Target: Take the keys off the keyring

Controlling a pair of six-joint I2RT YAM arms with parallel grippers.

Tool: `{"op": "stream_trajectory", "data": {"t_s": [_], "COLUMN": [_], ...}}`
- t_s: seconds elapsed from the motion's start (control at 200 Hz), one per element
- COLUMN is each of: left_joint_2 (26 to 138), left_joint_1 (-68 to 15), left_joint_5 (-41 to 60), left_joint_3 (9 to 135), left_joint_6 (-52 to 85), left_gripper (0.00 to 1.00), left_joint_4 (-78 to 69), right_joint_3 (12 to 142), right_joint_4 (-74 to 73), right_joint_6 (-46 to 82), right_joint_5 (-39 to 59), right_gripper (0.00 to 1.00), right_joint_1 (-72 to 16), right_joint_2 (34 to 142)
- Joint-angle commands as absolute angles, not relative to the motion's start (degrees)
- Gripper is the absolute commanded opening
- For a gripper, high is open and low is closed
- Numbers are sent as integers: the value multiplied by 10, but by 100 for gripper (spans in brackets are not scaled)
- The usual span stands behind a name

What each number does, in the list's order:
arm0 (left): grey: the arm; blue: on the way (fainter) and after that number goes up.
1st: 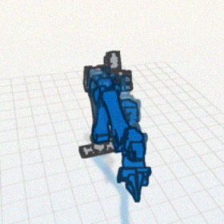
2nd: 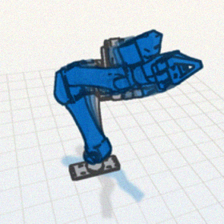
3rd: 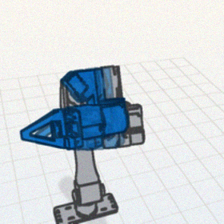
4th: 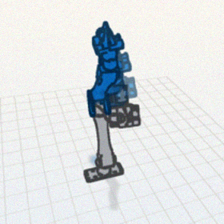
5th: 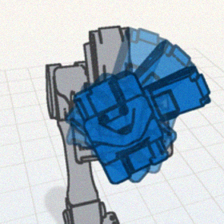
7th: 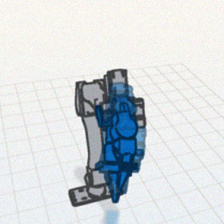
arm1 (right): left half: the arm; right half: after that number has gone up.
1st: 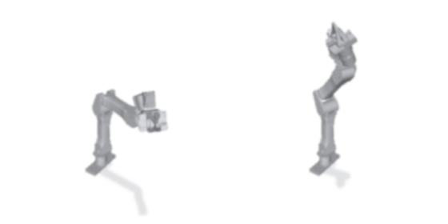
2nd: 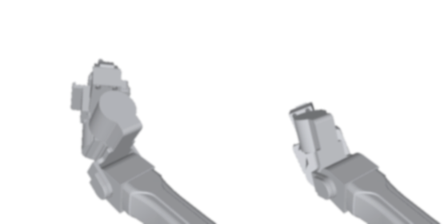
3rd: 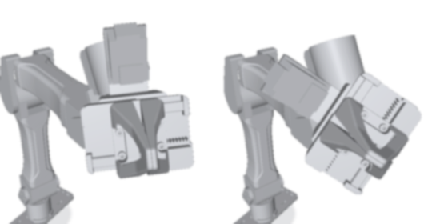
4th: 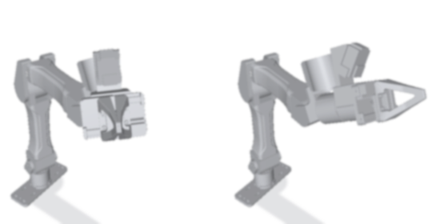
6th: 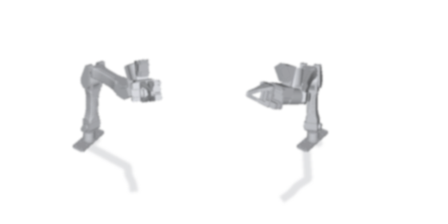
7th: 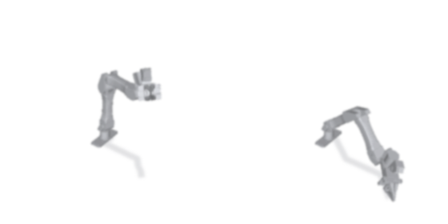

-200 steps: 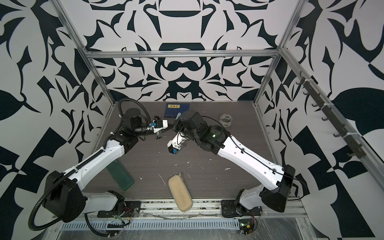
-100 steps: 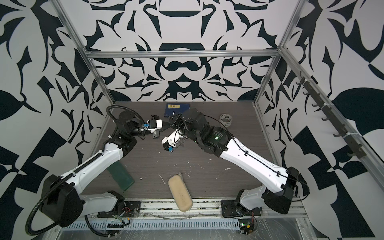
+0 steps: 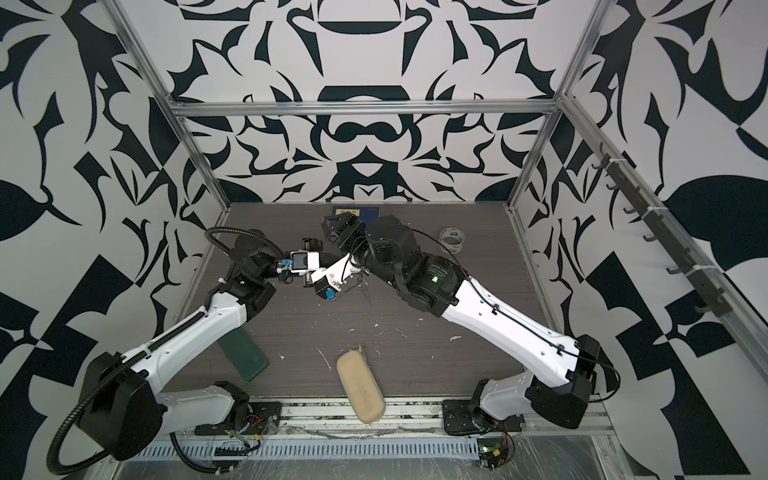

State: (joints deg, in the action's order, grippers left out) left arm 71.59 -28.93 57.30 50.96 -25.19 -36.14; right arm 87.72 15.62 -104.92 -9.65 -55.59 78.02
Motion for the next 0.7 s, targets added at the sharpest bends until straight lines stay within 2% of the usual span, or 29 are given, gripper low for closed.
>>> {"op": "stream_trajectory", "data": {"t_s": [0.0,0.315,0.5,0.57,0.695], "left_joint_2": [691,677,675,679,682], "left_joint_1": [-280,-255,-248,-248,-247], "left_joint_5": [589,598,602,608,616], "left_joint_3": [505,484,475,475,469], "left_joint_6": [-237,-222,-211,-206,-190], "left_gripper": [0,0,0,0,0], "left_joint_4": [-404,-426,-449,-451,-459], "right_joint_3": [905,902,937,918,881], "right_joint_4": [145,182,249,259,281], "right_joint_6": [-1011,-915,-671,-600,-535], "right_joint_5": [-105,-73,66,112,167], "right_gripper": [77,78,75,72,59], "right_joint_1": [-555,-535,-469,-451,-434], "right_joint_2": [754,704,685,675,662]}}
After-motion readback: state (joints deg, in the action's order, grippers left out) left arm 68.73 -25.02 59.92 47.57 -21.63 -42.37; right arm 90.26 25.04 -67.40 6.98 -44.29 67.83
